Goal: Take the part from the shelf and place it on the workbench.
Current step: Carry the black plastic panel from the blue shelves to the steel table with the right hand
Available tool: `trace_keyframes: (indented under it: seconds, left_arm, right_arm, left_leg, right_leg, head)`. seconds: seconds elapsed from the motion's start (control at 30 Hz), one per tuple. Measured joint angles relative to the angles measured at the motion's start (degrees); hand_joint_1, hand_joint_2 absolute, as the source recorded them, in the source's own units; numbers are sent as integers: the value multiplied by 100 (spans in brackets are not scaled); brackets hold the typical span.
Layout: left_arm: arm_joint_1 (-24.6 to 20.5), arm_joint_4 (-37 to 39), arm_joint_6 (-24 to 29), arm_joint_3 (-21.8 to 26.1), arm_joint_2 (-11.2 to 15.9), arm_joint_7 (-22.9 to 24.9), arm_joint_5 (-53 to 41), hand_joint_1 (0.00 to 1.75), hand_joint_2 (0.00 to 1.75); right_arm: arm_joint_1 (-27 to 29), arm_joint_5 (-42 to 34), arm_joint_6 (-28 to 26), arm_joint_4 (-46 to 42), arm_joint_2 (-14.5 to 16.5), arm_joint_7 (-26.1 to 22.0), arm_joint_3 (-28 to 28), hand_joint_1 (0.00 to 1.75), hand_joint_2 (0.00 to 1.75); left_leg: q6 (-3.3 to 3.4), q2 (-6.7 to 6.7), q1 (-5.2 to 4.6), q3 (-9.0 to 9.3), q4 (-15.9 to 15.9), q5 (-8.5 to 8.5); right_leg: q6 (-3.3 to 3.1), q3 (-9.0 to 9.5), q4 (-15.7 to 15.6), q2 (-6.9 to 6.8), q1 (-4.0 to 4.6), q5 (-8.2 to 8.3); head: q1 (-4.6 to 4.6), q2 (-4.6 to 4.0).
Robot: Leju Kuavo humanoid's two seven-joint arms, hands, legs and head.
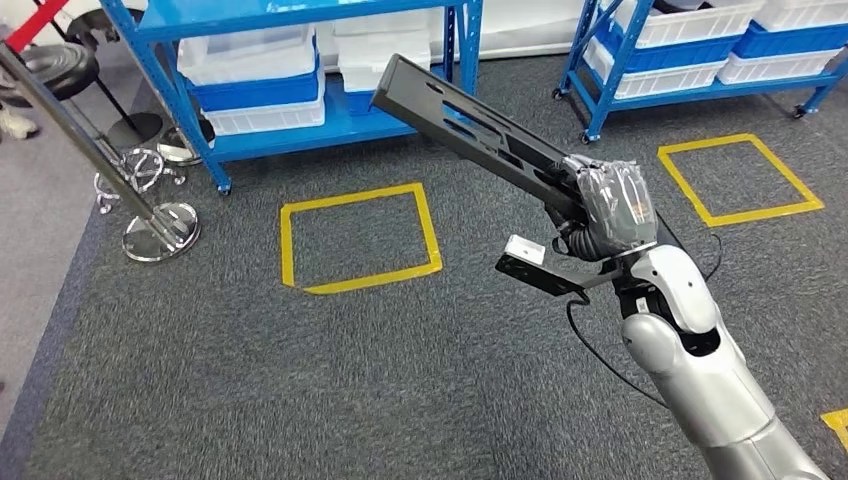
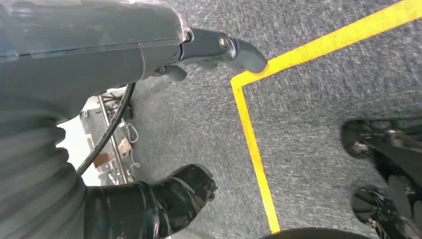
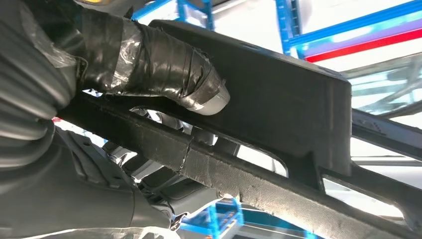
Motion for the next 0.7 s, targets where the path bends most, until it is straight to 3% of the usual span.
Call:
trace_keyframes:
  seconds: [0.07,0.1,0.13,0.17,0.2,0.27,0.33,0.4,0.47,0.53,0.6,0.63,0.67,0.7]
  left_arm:
    - [12,0,1,-22,-1,0,7,0,175]
    - [15,0,1,-33,-1,0,7,0,175]
    - [17,0,1,-43,-1,0,7,0,175]
    - [18,0,2,-50,-1,0,7,0,175]
    - [19,0,5,-57,-1,0,7,0,175]
    - [21,6,23,-74,-2,7,2,0,175]
    - [10,15,66,-110,-27,26,-19,0,175]
    - [-6,17,143,-182,-81,57,-39,0,175]
    - [-14,17,241,-287,-170,105,-59,0,175]
    - [-9,17,324,-409,-267,153,-89,0,175]
    - [-5,8,397,-537,-343,165,-118,0,175]
    - [-12,-15,433,-602,-380,172,-135,0,175]
    - [-26,-52,470,-665,-412,183,-150,0,175]
    - [-44,-98,500,-725,-440,204,-160,0,175]
  right_arm:
    - [1,0,0,1,0,1,-3,175,175]
    - [6,0,1,2,-1,0,-3,175,175]
    - [11,0,1,2,-2,0,-3,175,175]
    - [14,0,1,2,-4,0,-3,175,175]
    - [18,0,-2,-1,-12,-1,-5,175,175]
    - [59,-1,-34,-26,-73,-3,-31,175,175]
    - [219,-15,-128,-93,-228,-35,-119,175,175]
    - [535,-33,-262,-204,-461,-138,-313,175,175]
    - [965,-40,-425,-342,-731,-303,-626,175,175]
    - [1450,-49,-621,-486,-968,-494,-1039,175,175]
    - [1970,-60,-774,-625,-1148,-684,-1484,175,175]
    - [2212,-83,-801,-690,-1229,-766,-1696,175,175]
    - [2407,-121,-786,-753,-1309,-841,-1899,175,175]
    - [2543,-170,-735,-816,-1382,-903,-2098,175,175]
  left_leg:
    - [11,-170,-4,-340,767,-378]
    - [24,-198,-10,-480,1072,-471]
    - [50,-213,-18,-536,1194,-454]
    - [91,-230,-32,-478,1078,-325]
    - [151,-278,-50,-328,767,-121]
    - [313,-530,-80,28,14,215]
    - [414,-706,-106,205,-355,294]
    - [430,-639,-110,262,-485,329]
    - [434,-519,-81,330,-653,413]
    - [439,-377,-69,371,-751,455]
    - [444,-238,-70,369,-746,438]
    - [436,-165,-69,367,-729,421]
    - [420,-85,-65,363,-705,399]
    - [396,-3,-59,359,-672,371]
  right_leg:
    - [-50,-39,0,106,34,30]
    - [-68,-57,3,170,56,42]
    - [-81,-70,7,239,80,51]
    - [-89,-73,11,314,103,58]
    - [-93,-70,15,389,125,62]
    - [-83,-71,21,508,146,71]
    - [-29,-104,16,592,107,97]
    - [56,-124,-20,665,70,137]
    - [123,-169,61,526,88,65]
    - [184,-397,536,256,82,-233]
    - [259,-708,1182,137,27,-522]
    - [297,-777,1333,112,-8,-544]
    - [336,-735,1266,82,-43,-459]
    - [374,-579,992,29,-75,-298]
  head:
    - [-1,0]
    - [0,0]
    - [0,0]
    - [-1,0]
    - [0,0]
    - [3,0]
    - [-4,0]
    - [-14,0]
    - [-4,0]
    - [16,0]
    - [27,0]
    - [26,0]
    - [27,0]
    - [27,0]
